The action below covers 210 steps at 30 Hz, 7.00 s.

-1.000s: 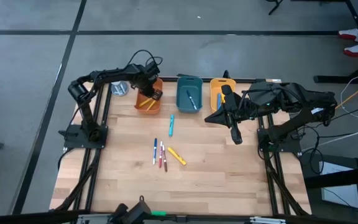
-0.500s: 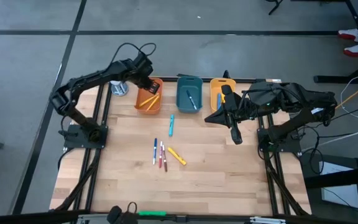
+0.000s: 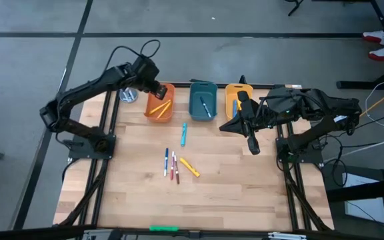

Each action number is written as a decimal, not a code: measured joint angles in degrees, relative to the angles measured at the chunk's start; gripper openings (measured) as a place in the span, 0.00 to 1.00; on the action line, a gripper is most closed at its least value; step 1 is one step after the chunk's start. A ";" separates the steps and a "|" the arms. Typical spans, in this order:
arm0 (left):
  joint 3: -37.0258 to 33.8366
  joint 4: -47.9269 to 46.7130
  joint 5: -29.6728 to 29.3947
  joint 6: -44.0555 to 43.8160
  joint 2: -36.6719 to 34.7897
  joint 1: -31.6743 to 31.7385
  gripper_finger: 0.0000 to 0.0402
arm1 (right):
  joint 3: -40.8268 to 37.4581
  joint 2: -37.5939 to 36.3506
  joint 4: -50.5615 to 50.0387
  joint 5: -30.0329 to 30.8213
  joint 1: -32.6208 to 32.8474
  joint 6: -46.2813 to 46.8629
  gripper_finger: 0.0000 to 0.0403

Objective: Pick & Place Markers
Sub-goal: Put the blue marker pen into the blue bin

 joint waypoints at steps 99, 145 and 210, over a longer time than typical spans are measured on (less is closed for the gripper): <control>-0.02 -8.53 1.95 -58.04 -6.92 -50.95 0.00 | -0.01 0.00 -2.27 0.00 0.01 0.54 0.00; 0.00 -9.62 2.41 -67.10 16.66 -50.95 0.07 | 0.00 0.00 -3.56 -0.63 -0.01 -1.21 0.00; -5.58 -1.86 3.41 -67.98 29.44 -50.03 0.06 | -0.01 0.00 -5.66 -0.45 0.01 -3.04 0.00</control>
